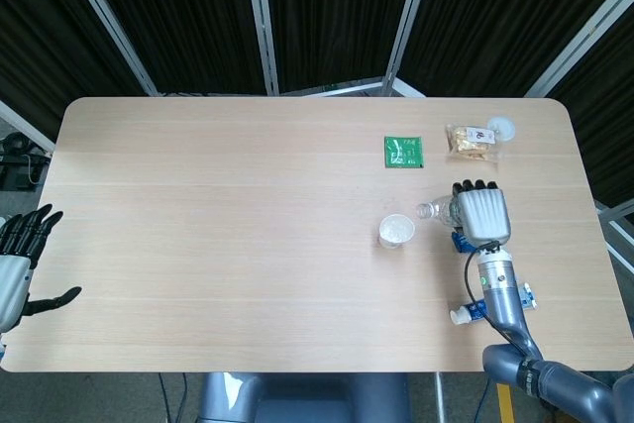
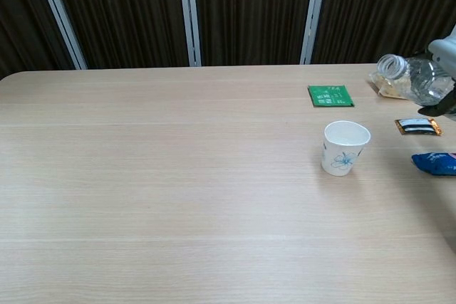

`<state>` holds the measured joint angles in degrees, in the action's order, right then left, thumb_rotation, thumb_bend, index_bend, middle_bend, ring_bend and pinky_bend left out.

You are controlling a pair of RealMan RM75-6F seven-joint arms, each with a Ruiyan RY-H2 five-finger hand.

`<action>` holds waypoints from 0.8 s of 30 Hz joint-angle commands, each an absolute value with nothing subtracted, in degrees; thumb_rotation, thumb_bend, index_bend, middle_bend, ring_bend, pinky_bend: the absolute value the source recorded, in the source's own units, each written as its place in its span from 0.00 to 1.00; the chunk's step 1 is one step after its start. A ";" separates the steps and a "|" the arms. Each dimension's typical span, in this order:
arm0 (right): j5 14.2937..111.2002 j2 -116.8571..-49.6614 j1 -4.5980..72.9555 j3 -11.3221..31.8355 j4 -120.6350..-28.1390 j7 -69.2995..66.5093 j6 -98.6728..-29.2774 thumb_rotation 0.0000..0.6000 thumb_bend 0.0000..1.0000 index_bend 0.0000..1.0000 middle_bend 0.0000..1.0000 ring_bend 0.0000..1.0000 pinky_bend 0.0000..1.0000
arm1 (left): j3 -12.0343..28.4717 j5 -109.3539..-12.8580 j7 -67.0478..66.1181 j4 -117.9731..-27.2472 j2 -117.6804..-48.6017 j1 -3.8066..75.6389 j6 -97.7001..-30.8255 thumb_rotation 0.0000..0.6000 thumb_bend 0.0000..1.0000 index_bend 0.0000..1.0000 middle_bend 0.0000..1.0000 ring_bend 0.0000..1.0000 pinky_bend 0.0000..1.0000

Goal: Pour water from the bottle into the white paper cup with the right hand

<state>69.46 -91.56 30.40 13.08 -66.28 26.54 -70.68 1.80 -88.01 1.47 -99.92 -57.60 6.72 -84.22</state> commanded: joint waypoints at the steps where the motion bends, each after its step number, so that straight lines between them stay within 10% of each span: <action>1: 71.77 -86.98 27.81 12.93 -71.54 19.53 -72.36 1.00 0.58 0.46 0.59 0.52 0.49 | 1.78 -88.15 1.62 -99.94 -57.49 6.62 -84.44 1.00 0.00 0.00 0.00 0.00 0.00; 13: 81.05 -69.30 21.82 6.43 -89.40 -14.16 -66.97 1.00 0.59 0.46 0.60 0.52 0.49 | 1.01 -89.84 0.62 -100.68 -57.63 6.26 -85.09 1.00 0.00 0.00 0.00 0.00 0.00; 24: 94.16 -69.54 25.54 1.49 -88.49 -29.86 -63.95 1.00 0.61 0.46 0.60 0.52 0.49 | 1.01 -89.57 -1.04 -100.71 -58.34 6.37 -84.73 1.00 0.00 0.00 0.00 0.00 0.00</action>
<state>92.07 -68.83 24.28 2.79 -89.00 -28.21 -65.00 0.99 -89.59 -1.01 -100.73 -58.32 6.36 -84.75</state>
